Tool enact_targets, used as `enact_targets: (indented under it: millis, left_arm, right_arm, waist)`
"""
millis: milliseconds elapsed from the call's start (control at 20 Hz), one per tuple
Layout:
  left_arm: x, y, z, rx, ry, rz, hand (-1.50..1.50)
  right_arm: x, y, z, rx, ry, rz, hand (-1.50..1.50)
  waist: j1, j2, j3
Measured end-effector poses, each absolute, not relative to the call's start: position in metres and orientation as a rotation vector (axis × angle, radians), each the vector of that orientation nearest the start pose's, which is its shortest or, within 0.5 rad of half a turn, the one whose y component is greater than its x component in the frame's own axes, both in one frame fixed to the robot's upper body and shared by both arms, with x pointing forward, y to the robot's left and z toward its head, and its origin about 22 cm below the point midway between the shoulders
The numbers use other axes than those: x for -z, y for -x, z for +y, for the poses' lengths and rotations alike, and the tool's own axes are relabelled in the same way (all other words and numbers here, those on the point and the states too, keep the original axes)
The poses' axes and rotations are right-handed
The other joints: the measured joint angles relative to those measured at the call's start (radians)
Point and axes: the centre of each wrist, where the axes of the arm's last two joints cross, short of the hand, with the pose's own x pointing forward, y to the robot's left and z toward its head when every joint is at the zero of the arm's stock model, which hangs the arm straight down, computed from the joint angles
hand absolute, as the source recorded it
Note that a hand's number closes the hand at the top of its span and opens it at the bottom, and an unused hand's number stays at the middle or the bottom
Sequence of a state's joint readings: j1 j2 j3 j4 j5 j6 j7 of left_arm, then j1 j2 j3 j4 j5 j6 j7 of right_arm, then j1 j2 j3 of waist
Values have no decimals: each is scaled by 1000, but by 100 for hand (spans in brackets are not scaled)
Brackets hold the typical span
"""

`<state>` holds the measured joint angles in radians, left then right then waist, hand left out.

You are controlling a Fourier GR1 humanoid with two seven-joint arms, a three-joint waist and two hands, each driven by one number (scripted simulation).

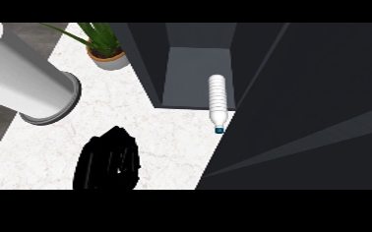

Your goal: Pick up the bottled water, place it into the cabinet and close the cabinet

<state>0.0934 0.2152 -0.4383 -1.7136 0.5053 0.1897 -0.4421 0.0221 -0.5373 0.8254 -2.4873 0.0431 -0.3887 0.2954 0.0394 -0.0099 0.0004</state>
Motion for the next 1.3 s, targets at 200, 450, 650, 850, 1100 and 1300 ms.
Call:
enact_targets:
  millis: [200, 450, 650, 850, 1100, 1300]
  left_arm:
    - [-17, -167, 204, -190, 394, -1872, 150]
    - [-24, -130, 225, -214, 373, -1881, 150]
    - [-36, -113, 244, -220, 357, -1892, 150]
    - [-39, -93, 263, -236, 343, -1896, 150]
    - [-42, -78, 283, -248, 333, -1903, 150]
    - [-44, -67, 299, -248, 324, -1907, 150]
  right_arm:
    - [-166, -101, -151, -564, -401, -1834, 150]
    - [-173, -108, -141, -564, -411, -1826, 150]
    - [-187, -114, -118, -551, -463, -1869, 150]
    - [-203, -125, -94, -512, -498, -1894, 150]
    - [-220, -158, -68, -467, -491, -1884, 150]
    - [-227, -195, -55, -442, -464, -1877, 150]
  waist:
    - [-3, -1, -2]
    - [-6, -1, -4]
    - [-9, 1, -4]
    - [-9, 3, -3]
    - [-9, 7, -2]
    - [-5, 10, -2]
